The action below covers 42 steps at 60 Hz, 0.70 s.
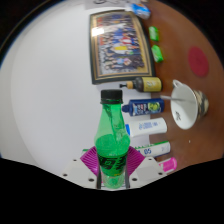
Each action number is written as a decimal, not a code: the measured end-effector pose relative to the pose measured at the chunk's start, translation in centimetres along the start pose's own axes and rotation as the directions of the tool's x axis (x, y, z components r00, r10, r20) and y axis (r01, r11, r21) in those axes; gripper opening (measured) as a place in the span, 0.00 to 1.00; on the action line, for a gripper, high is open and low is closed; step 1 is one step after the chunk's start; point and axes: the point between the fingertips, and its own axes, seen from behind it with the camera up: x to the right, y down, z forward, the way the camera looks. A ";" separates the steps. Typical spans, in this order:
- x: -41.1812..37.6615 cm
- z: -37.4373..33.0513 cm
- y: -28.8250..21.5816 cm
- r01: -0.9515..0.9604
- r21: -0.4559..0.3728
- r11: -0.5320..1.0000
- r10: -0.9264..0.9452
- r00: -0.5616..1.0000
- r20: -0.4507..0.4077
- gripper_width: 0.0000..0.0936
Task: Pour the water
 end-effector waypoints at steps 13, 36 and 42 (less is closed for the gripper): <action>-7.5 -2.7 -7.1 0.658 0.064 0.750 -0.653 0.753 -0.082 0.34; -0.3 -6.0 -21.1 0.987 -0.162 -0.007 -0.925 -0.068 -0.374 0.33; 4.7 -6.2 -22.3 0.972 -0.232 -0.041 -0.917 -0.129 -0.378 0.33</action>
